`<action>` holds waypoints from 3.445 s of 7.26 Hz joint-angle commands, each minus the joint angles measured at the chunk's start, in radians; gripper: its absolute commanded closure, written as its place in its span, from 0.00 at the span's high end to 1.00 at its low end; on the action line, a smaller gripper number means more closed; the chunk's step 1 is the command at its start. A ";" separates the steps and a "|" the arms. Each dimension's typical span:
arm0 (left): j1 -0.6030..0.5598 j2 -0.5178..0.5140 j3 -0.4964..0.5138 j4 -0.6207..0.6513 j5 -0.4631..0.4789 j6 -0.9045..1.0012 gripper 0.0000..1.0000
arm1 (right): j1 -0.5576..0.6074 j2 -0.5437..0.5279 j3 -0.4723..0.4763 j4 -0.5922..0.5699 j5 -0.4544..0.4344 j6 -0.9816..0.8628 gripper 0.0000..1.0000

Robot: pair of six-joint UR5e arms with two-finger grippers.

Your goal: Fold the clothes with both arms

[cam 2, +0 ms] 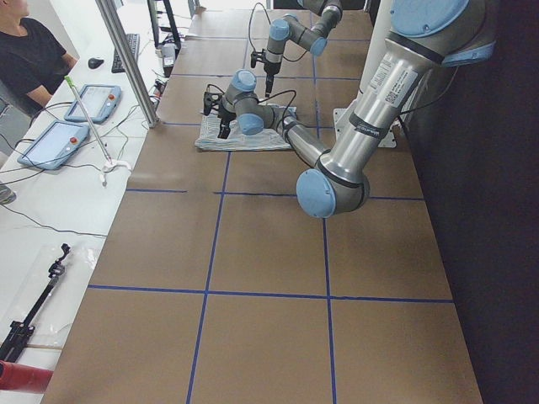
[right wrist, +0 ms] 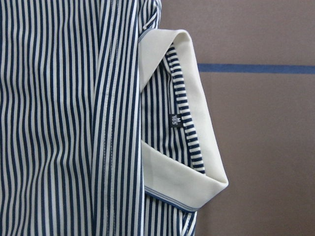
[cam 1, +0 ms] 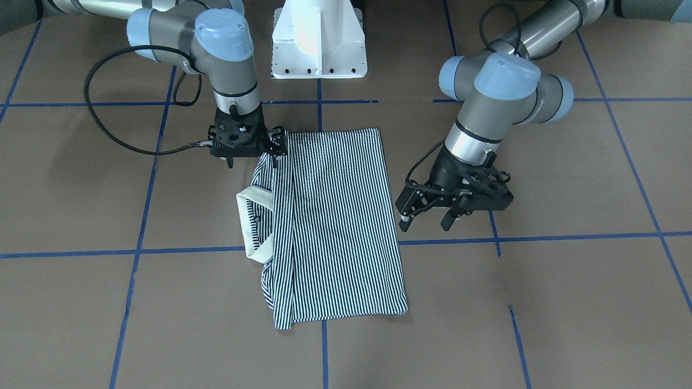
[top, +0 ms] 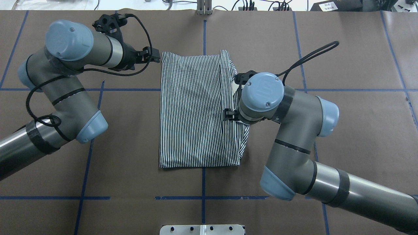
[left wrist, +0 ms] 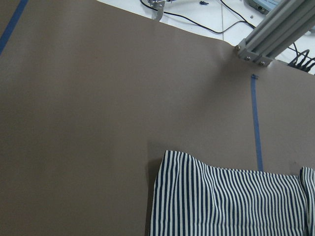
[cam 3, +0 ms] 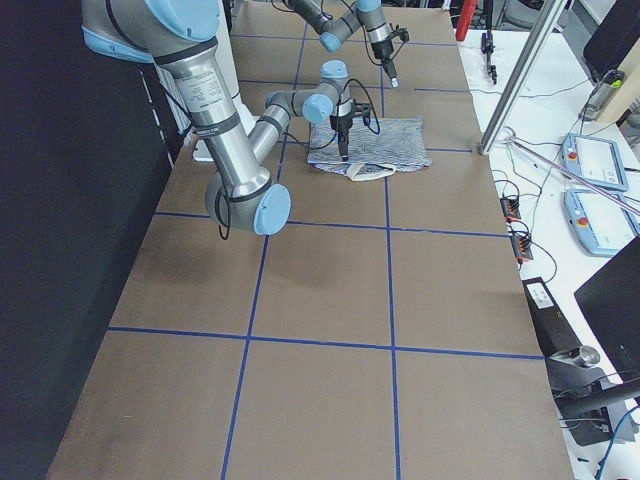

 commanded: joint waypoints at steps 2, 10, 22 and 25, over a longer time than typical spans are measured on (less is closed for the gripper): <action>0.019 0.043 -0.081 0.045 -0.008 -0.002 1.00 | -0.111 0.079 -0.050 -0.144 -0.014 -0.056 1.00; 0.025 0.057 -0.070 0.031 -0.008 -0.008 1.00 | -0.127 0.091 -0.124 -0.192 -0.011 -0.140 1.00; 0.063 0.053 -0.079 -0.012 -0.008 -0.066 1.00 | -0.010 0.001 0.078 -0.227 -0.014 -0.283 1.00; 0.063 0.057 -0.078 -0.011 -0.005 -0.066 1.00 | -0.038 0.148 -0.161 -0.159 -0.008 -0.291 1.00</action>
